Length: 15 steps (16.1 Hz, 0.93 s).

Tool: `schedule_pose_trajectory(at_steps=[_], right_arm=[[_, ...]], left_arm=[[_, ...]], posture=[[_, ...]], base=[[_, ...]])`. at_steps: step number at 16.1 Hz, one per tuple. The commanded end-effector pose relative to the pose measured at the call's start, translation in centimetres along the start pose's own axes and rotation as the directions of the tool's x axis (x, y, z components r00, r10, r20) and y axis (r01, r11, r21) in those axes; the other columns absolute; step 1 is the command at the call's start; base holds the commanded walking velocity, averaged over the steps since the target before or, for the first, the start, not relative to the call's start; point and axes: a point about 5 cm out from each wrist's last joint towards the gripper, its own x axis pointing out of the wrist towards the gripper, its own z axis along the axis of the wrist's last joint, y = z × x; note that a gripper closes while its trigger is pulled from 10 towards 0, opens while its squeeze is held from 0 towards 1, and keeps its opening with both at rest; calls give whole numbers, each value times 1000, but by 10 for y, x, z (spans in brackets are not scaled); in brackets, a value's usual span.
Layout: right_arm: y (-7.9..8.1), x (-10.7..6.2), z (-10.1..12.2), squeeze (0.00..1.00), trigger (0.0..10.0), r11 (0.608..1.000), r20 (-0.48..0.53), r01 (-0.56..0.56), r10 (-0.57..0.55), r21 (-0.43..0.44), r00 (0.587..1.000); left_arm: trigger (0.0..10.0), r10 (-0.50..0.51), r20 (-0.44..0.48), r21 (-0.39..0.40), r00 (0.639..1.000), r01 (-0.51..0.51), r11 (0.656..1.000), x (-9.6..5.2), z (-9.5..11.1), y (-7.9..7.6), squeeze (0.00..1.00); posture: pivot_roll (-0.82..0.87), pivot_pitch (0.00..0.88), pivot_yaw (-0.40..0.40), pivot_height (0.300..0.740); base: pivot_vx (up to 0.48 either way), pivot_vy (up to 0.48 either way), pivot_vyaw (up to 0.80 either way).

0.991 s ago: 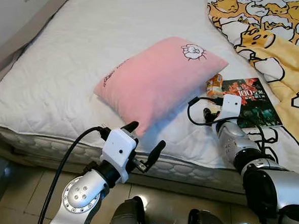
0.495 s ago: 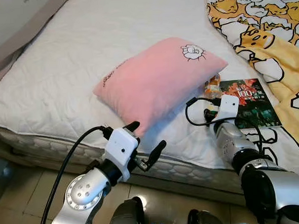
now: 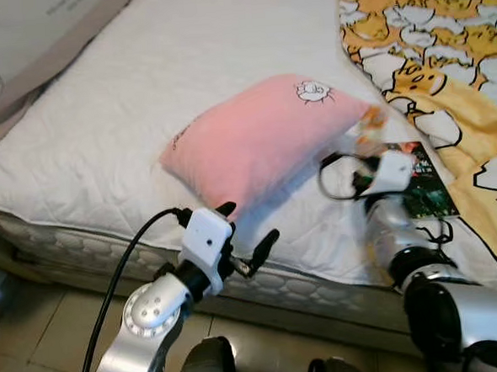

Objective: Clean up the room

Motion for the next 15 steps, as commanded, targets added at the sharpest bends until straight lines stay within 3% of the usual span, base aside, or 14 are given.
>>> schedule_pose_trajectory(at_steps=[1, 3, 4, 6, 8, 11, 15], right_arm=[[-7, 1, 11, 0, 0, 999, 72, 34, -33, -16, 997], [-5, 2, 30, 0, 0, 996, 183, 23, -6, -91, 983], [0, 1, 42, 0, 0, 986, 266, 1, 44, -169, 963], [3, -5, 54, 0, 0, 967, 382, -16, 116, -253, 917], [-4, -13, 60, 0, 0, 951, 458, -17, 165, -310, 874], [-8, -34, 45, 0, 0, 957, 481, -59, 196, -285, 855], [2, -73, 4, 0, 0, 960, 408, -149, 237, -235, 882]], left_arm=[[10000, 4, 18, -2, 1000, -3, 1000, 4, 1, 3, 0], [10000, 5, 28, 15, 1000, -6, 1000, 9, 2, 5, 0], [10000, 20, 36, 29, 999, -21, 999, 10, 3, 7, 0], [10000, 114, 62, 56, 992, -117, 991, 12, 6, 17, 0], [10000, 221, 79, -3, 972, -222, 975, 13, 9, 31, 0], [10000, 306, 85, -12, 948, -307, 952, 13, 9, 40, 0], [10000, 370, 53, -6, 927, -370, 929, 8, 0, 46, 0]], posture=[[222, 50, -12, 731], [212, 44, -21, 731], [204, 46, -18, 731], [193, 50, -18, 731], [178, 52, -21, 731], [154, 40, -21, 731], [132, 17, -16, 731]], base=[[0, 0, 0], [0, 0, 0], [0, 0, 0], [0, 0, 0], [0, 0, 0], [0, 0, 0], [0, 0, 0]])
